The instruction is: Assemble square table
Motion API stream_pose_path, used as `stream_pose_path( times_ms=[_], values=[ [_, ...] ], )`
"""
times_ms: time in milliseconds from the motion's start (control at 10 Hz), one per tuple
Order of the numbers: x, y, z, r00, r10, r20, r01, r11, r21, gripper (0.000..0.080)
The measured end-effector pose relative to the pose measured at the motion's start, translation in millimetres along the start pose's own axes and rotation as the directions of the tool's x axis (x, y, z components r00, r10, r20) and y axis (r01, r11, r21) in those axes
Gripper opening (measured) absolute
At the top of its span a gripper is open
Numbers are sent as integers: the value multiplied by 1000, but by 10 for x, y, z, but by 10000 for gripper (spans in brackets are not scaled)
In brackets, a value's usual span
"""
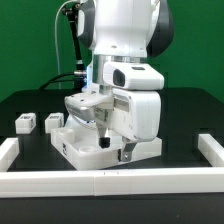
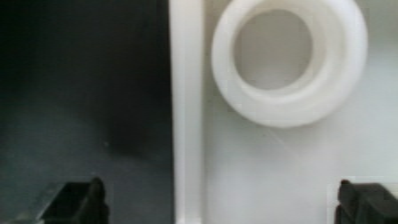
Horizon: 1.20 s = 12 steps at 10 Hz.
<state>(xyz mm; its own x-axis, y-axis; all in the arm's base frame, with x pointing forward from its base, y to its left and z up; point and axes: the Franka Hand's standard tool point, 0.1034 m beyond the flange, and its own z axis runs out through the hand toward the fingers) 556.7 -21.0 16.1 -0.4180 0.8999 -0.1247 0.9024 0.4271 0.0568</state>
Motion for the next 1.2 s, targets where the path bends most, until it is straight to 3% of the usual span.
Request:
stream_pose_path(
  times_ms=[200,300,400,600,700,800,1100,1200],
  values=[
    [-3,-2,0,1000,0,0,0,1000,0,649],
    [-4,-2,1,1000,1,0,-1,1000,0,549],
    [-5,-3,1,1000,1,0,-1,1000,0,549],
    [-13,-8,2,1000,-9,2,9,1000,1,218],
    [-13,-8,2,1000,-6,2,6,1000,1,218],
    [-20,-8,-1,999,-32,5,32,999,2,63],
    [64,26,-7,971,-239,17,238,971,9,61],
    [122,55,-14,932,-362,14,361,932,38,60]
  ],
)
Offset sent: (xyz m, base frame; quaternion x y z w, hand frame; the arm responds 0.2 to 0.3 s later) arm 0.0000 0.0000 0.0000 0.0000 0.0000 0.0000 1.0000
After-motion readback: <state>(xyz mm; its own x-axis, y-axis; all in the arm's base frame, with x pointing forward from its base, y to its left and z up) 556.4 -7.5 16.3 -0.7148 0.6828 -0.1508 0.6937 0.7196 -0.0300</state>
